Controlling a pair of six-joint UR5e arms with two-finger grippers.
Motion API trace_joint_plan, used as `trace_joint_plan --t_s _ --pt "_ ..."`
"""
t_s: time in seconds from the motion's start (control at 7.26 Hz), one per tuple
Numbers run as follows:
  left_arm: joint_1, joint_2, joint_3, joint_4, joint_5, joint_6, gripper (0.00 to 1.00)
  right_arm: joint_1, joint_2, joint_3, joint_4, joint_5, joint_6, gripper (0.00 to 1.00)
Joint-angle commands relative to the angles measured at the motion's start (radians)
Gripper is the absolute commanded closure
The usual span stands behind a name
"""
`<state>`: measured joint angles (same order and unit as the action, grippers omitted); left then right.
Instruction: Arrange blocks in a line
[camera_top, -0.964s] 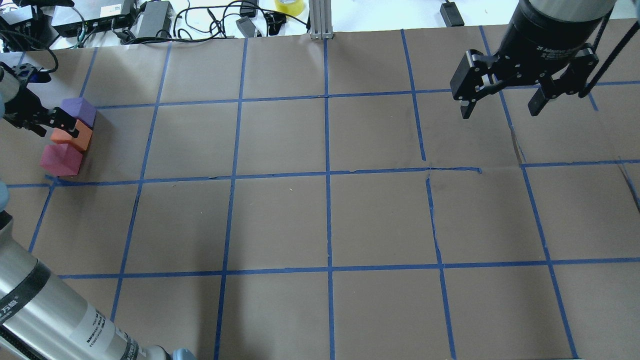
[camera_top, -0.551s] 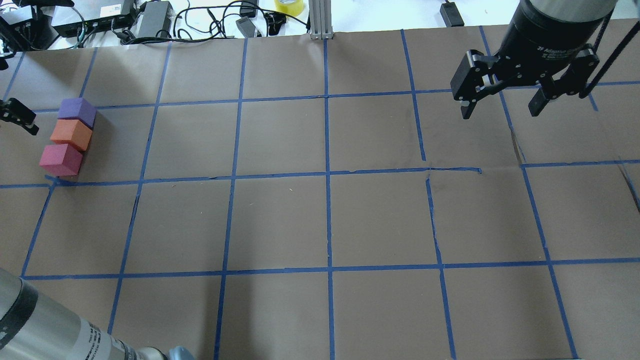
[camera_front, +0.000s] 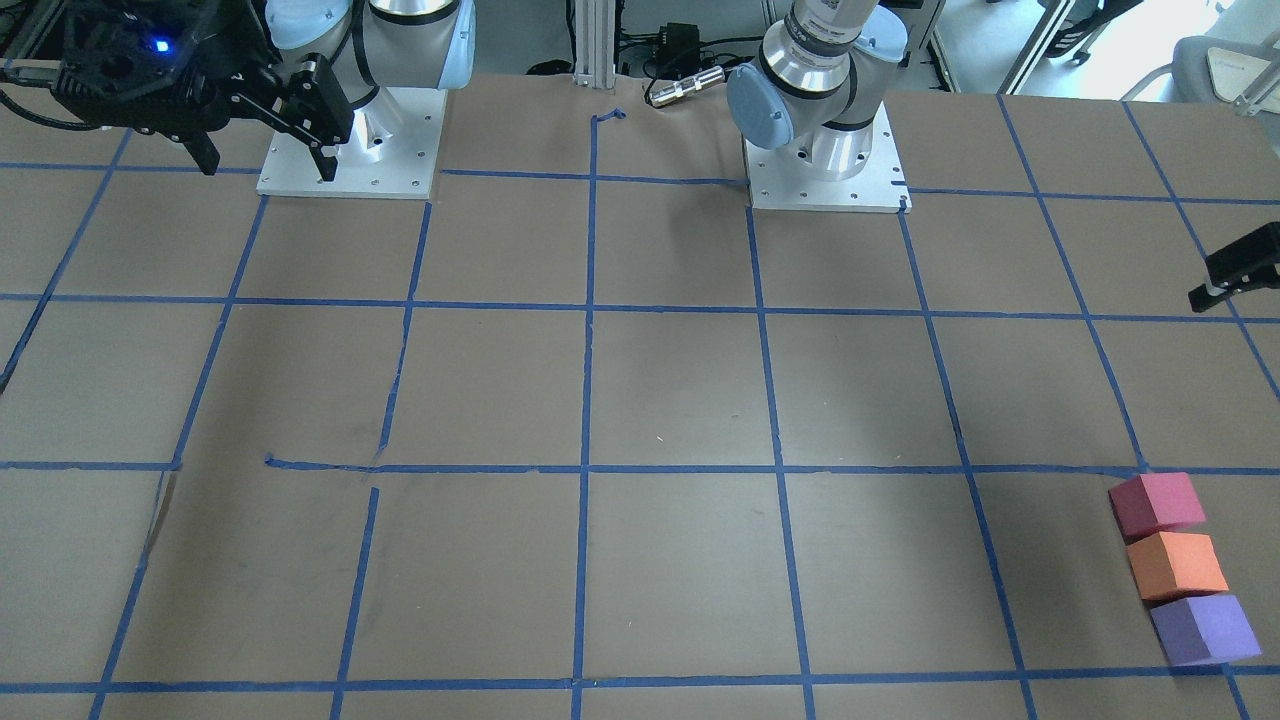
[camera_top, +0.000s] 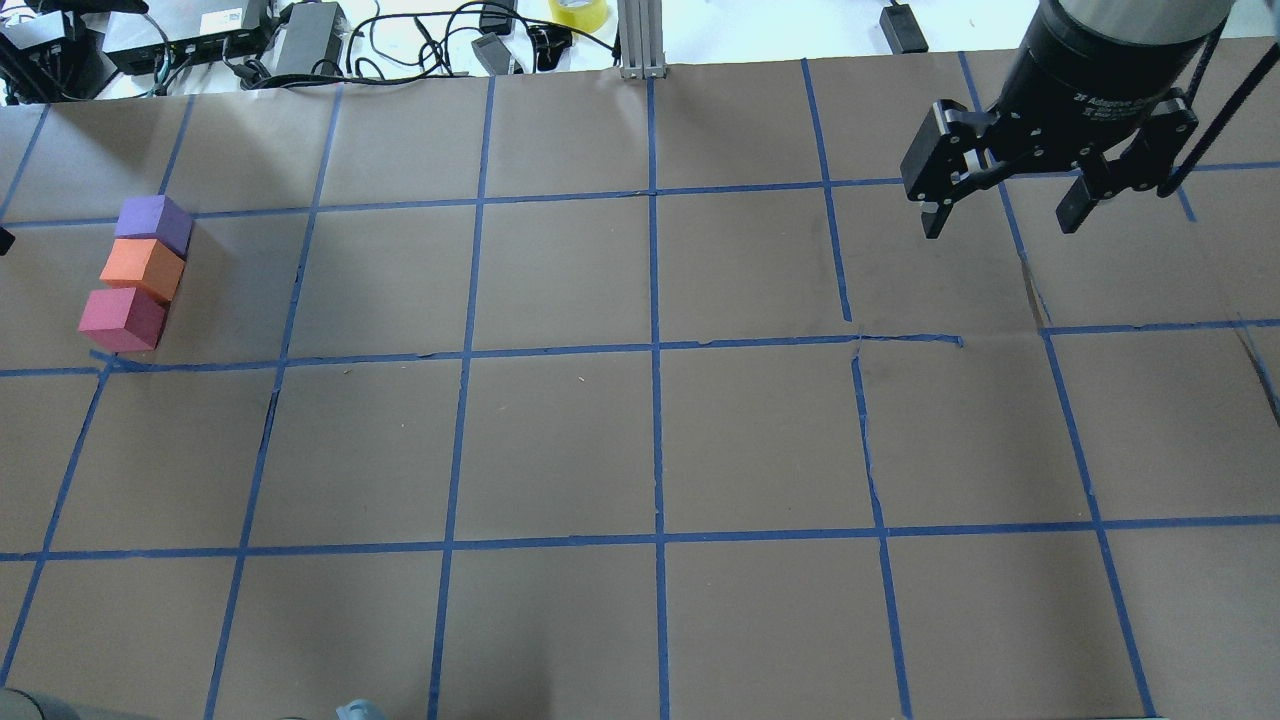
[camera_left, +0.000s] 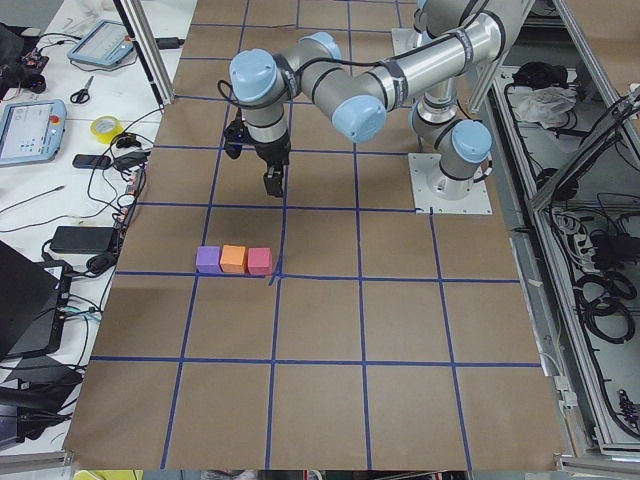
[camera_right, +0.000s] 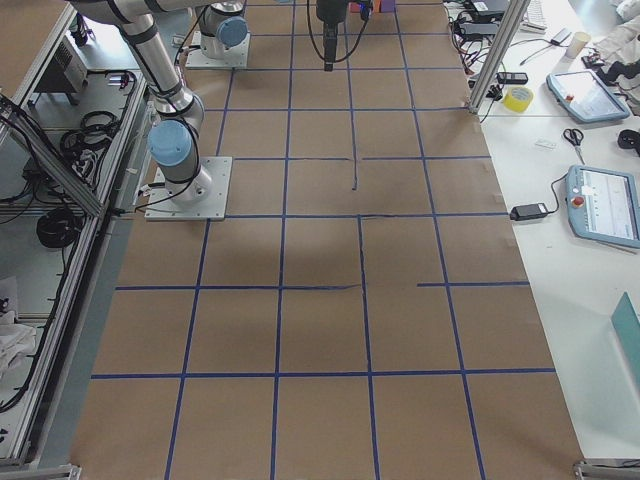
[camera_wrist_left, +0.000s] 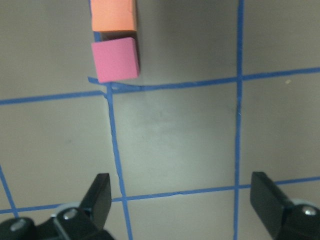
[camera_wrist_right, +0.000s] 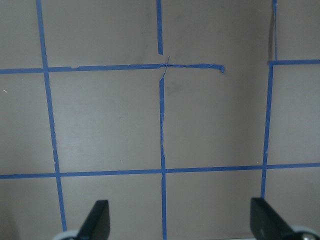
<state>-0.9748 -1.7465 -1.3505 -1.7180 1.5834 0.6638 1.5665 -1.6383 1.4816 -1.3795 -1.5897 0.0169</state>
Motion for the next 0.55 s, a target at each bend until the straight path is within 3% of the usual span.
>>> trace_joint_plan --t_s 0.0,0.41 --pt "-0.172 0.117 -0.009 -0.086 -0.01 -0.241 0.0 0.0 0.0 0.0 0.0 0.001 0.0 0.0" --pt "-0.436 0.141 -0.016 -0.075 -0.008 -0.667 0.0 0.0 -0.001 0.0 0.0 0.001 0.0 0.0"
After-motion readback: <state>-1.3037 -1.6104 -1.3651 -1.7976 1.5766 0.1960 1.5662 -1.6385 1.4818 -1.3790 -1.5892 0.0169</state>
